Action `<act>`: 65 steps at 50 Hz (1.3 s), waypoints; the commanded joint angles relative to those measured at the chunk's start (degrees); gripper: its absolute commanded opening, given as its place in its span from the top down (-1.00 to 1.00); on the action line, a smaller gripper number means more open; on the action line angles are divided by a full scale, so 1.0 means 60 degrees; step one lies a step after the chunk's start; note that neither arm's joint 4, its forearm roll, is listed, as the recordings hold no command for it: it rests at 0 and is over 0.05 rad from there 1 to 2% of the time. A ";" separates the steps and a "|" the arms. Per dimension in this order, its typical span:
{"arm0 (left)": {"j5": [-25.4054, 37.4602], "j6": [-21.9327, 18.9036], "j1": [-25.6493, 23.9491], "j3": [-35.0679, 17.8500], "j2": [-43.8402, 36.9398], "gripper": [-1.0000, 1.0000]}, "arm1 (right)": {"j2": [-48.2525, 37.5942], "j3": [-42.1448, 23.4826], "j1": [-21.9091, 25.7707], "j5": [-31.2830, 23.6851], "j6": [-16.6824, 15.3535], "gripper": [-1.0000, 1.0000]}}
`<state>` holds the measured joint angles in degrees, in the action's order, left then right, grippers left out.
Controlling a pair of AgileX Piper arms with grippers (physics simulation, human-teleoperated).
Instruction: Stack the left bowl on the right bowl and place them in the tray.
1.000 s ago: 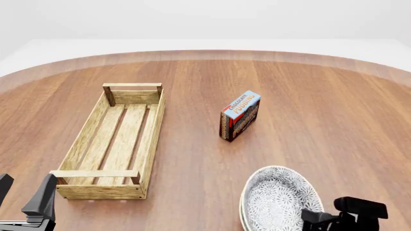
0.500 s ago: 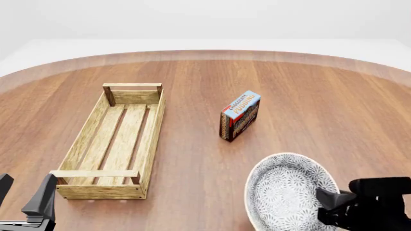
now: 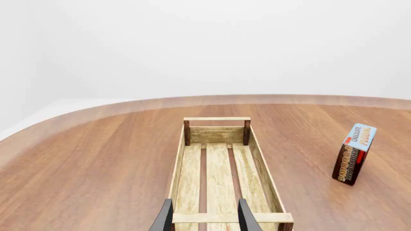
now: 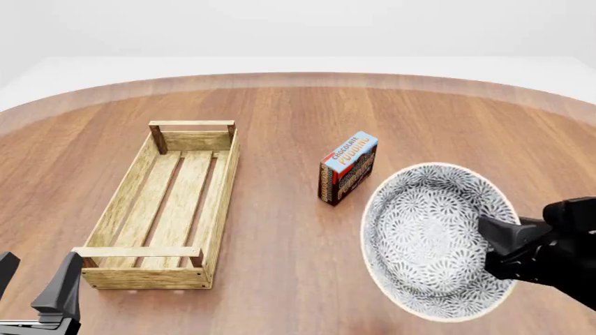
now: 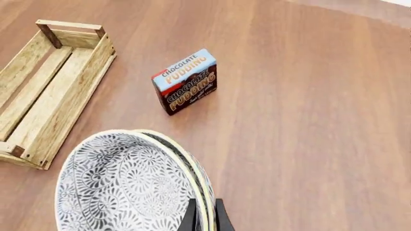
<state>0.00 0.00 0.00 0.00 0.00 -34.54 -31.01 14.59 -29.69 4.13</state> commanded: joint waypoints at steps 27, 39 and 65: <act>0.0000 0.0000 0.0000 0.0000 0.0000 -1.00 | -0.3965 -0.3407 0.1934 0.2396 -0.0160 1.00; 0.0000 0.0000 0.0000 0.0000 0.0000 -1.00 | -0.5236 -0.4633 0.2331 0.3008 0.0289 1.00; 0.0000 0.0000 0.0000 0.0000 0.0000 -1.00 | -0.8353 -0.6937 0.3420 0.3877 0.0647 1.00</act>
<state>0.00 0.00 0.00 0.00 0.00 -78.76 -66.88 32.71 -8.13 7.01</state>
